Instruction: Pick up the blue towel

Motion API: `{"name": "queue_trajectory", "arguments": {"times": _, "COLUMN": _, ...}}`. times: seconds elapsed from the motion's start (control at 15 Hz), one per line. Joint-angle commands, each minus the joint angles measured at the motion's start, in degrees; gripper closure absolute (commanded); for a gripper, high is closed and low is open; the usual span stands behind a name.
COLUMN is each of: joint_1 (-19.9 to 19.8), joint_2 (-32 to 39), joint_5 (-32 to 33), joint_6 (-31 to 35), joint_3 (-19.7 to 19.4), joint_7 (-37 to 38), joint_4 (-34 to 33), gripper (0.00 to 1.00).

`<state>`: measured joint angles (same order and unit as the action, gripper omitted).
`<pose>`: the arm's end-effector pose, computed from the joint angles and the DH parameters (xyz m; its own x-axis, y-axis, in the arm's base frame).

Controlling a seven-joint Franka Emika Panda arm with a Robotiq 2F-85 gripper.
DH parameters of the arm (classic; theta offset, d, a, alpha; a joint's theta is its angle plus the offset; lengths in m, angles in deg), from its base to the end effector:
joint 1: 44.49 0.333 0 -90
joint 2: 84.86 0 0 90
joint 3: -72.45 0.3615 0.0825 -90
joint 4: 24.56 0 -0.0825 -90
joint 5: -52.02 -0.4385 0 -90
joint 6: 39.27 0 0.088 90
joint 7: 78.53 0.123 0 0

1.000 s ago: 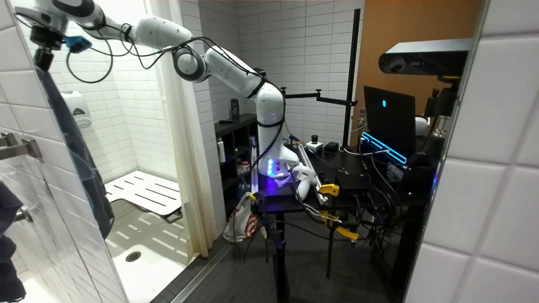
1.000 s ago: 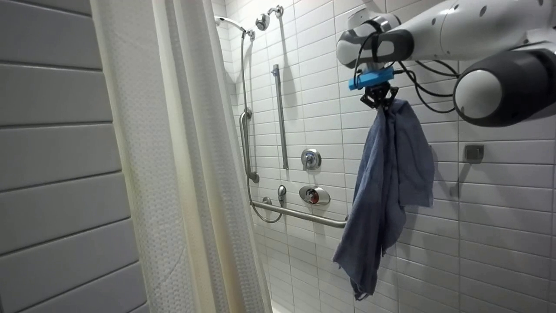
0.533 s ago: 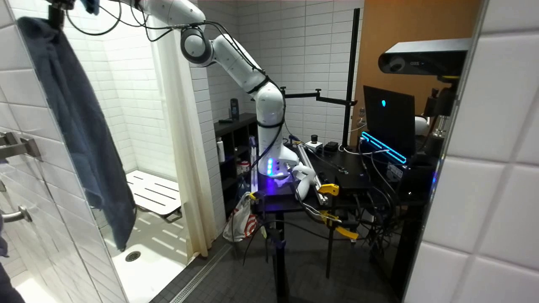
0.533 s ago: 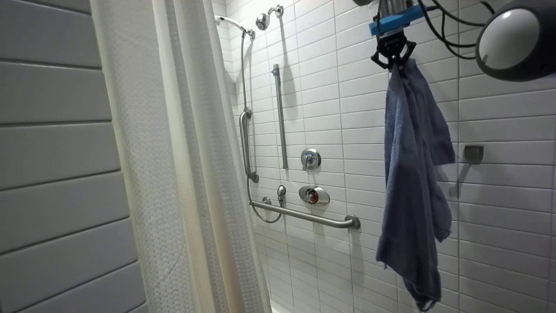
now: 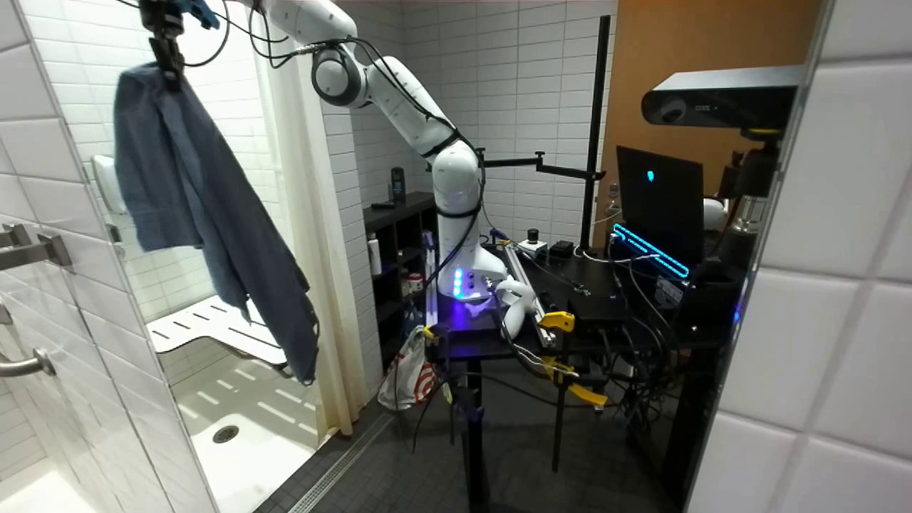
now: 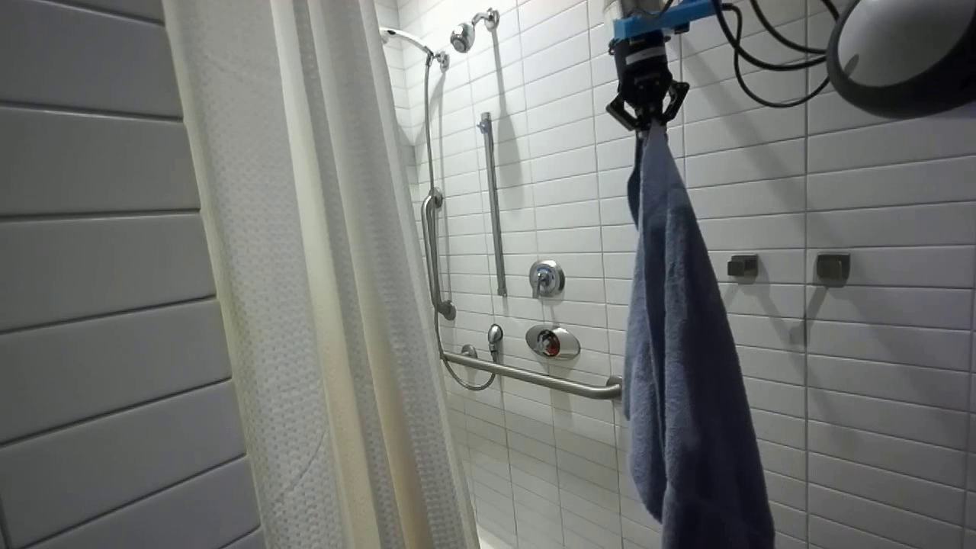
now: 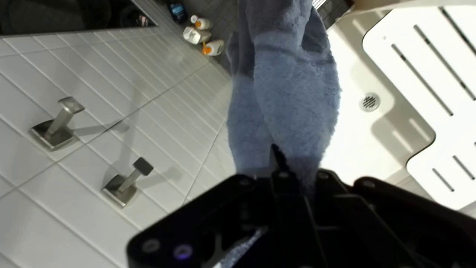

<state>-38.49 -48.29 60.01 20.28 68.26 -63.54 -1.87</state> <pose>0.7031 0.0295 0.7493 0.9589 -0.2783 0.0552 -0.2836 -0.9466 0.1533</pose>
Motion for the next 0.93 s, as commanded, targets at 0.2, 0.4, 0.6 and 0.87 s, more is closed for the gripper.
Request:
{"name": "queue_trajectory", "arguments": {"times": 0.2, "joint_1": -4.6, "joint_2": 2.0, "joint_5": -8.4, "joint_6": -14.6, "joint_3": 2.6, "joint_7": 2.7, "joint_4": -2.0, "gripper": 0.99}}
{"name": "queue_trajectory", "arguments": {"times": 0.4, "joint_1": -6.1, "joint_2": 2.0, "joint_5": -9.5, "joint_6": -19.4, "joint_3": 2.0, "joint_7": 4.6, "joint_4": -2.8, "gripper": 0.99}}
{"name": "queue_trajectory", "arguments": {"times": 0.6, "joint_1": -5.9, "joint_2": -2.0, "joint_5": -8.4, "joint_6": -18.0, "joint_3": 1.5, "joint_7": 5.5, "joint_4": 4.0, "gripper": 0.99}}
{"name": "queue_trajectory", "arguments": {"times": 0.87, "joint_1": -5.5, "joint_2": -2.1, "joint_5": -7.9, "joint_6": -18.7, "joint_3": 1.5, "joint_7": 6.3, "joint_4": 3.5, "gripper": 0.99}}
